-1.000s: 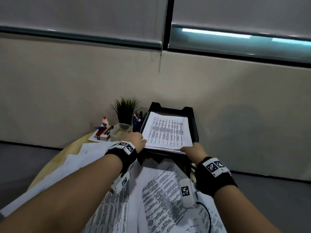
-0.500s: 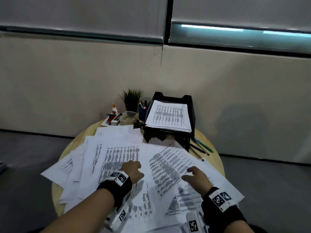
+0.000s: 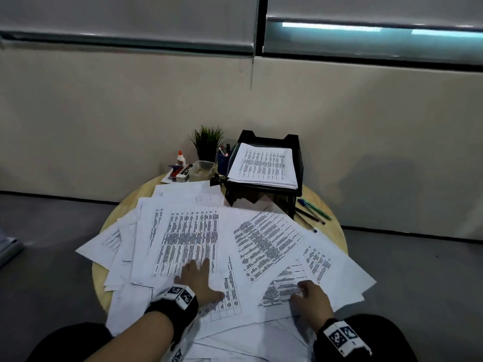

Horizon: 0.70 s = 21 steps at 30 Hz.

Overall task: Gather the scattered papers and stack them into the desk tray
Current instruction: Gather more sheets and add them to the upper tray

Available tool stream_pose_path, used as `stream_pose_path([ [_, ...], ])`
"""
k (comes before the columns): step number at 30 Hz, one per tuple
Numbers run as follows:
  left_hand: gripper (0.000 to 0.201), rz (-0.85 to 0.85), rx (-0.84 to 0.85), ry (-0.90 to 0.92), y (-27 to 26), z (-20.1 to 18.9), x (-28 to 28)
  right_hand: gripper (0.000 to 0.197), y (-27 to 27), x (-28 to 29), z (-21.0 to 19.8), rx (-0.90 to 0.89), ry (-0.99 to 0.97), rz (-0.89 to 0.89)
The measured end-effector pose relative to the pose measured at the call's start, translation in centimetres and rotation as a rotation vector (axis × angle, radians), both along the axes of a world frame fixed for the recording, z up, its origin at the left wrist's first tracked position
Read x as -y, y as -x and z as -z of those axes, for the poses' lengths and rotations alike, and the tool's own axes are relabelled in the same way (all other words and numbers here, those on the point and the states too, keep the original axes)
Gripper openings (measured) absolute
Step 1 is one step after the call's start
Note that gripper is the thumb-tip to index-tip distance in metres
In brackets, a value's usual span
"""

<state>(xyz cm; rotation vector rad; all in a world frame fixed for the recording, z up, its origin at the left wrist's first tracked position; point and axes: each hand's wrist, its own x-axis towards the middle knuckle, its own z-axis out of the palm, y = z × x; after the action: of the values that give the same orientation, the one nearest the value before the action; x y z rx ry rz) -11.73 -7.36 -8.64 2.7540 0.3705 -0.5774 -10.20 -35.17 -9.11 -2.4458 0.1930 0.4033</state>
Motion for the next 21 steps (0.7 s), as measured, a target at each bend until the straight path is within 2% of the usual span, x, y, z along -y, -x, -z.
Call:
stream_pose_path([
  [3,0.098,0.008,-0.022,-0.064,-0.1,-0.4,0.8,0.047,0.4,0.0,0.6,0.045,-0.029,0.011],
  [5,0.089,-0.007,-0.007,-0.093,-0.1,-0.4,1.3,0.046,0.5,-0.4,1.0,0.071,0.018,-0.028],
  [8,0.091,-0.028,-0.001,-0.121,-0.2,-0.2,1.6,0.048,0.8,-1.0,1.6,0.119,0.141,-0.067],
  [13,0.102,-0.024,-0.028,-0.149,-0.6,-0.2,1.4,0.055,1.1,-1.7,1.6,0.135,0.219,-0.123],
  [18,0.083,-0.032,-0.027,-0.137,-0.8,-0.9,1.6,0.073,1.3,-3.3,1.8,0.169,0.133,-0.200],
  [19,0.077,-0.021,-0.015,-0.135,-0.8,-1.0,1.5,0.070,1.3,-3.6,1.9,0.160,0.090,-0.208],
  [21,0.064,-0.002,0.035,-0.118,-0.7,-1.2,1.2,0.052,1.5,-4.2,1.7,0.148,-0.014,-0.218],
])
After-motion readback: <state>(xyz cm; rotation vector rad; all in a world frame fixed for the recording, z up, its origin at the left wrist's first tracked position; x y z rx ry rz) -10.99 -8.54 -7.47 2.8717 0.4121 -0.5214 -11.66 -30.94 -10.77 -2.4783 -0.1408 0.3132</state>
